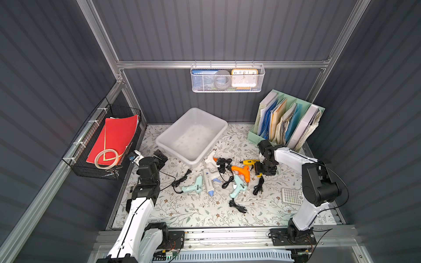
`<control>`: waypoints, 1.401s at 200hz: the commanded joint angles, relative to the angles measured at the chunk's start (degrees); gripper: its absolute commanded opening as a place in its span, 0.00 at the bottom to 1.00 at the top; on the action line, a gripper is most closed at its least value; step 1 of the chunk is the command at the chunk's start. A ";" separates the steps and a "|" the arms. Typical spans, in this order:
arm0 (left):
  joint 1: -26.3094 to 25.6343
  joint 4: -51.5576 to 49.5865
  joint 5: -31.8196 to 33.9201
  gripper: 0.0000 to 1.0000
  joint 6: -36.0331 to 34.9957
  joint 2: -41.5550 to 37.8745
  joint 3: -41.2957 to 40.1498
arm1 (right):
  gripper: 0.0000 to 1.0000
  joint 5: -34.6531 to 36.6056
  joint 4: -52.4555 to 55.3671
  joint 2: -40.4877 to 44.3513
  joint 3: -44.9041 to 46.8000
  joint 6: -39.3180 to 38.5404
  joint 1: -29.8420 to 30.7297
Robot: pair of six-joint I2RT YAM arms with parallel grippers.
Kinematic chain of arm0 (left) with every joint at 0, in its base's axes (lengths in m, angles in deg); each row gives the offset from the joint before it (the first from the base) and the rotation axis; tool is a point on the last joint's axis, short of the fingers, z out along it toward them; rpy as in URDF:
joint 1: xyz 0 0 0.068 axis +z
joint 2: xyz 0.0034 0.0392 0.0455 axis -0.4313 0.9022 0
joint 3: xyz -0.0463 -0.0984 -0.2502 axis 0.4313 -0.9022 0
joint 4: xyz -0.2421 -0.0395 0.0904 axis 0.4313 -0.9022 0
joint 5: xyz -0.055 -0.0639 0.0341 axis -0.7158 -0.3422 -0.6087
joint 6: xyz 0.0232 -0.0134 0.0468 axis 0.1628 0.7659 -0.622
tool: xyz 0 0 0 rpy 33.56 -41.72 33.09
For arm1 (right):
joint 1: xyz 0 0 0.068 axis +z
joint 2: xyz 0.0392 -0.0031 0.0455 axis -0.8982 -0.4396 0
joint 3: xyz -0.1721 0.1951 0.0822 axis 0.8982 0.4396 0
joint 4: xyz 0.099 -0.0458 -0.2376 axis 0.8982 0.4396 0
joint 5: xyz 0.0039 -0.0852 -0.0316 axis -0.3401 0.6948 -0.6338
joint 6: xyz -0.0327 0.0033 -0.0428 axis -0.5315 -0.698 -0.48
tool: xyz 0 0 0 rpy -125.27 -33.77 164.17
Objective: Put the hot melt glue gun into the storage box
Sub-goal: Pick up the hot melt adhesive gun from the center of the board.
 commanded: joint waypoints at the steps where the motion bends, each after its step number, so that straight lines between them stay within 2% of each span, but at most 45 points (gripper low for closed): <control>1: -0.05 -1.55 -2.97 1.00 -1.01 2.61 3.58 | 0.64 1.37 -0.88 -2.78 -2.00 -1.00 0.35; 45: -0.05 -2.61 -4.35 1.00 0.85 5.27 6.32 | 0.61 0.78 -3.74 -6.32 -3.34 -1.31 0.44; 67: -0.05 -4.40 -3.33 1.00 1.95 5.08 7.46 | 0.55 0.36 -4.75 -7.27 -3.26 -1.48 0.44; 84: -0.05 -6.15 -1.73 1.00 2.24 4.89 8.81 | 0.42 0.16 -5.37 -7.39 -2.84 -1.57 0.52; 108: -0.05 -8.04 -2.89 1.00 0.45 5.07 11.01 | 0.19 2.06 -5.38 -5.26 -1.98 -1.57 0.94; 137: -0.15 -8.22 -8.78 1.00 0.05 6.77 13.76 | 0.00 6.26 -5.63 -0.05 -1.38 -1.87 1.91; 171: -1.30 -6.73 -16.84 1.00 1.55 10.46 16.77 | 0.00 8.23 -8.30 8.56 -0.44 -1.79 3.37; 213: -10.31 -8.64 -20.35 1.00 -2.09 17.26 24.10 | 0.00 4.14 -16.20 20.50 2.54 0.19 4.39; 256: -14.84 -2.64 -38.01 1.00 -2.52 25.54 29.68 | 0.00 -3.56 -25.59 28.63 4.96 4.71 4.87; 280: -19.34 2.21 -41.26 1.00 -2.12 28.99 31.56 | 0.00 -4.52 -30.94 31.15 6.63 6.65 6.67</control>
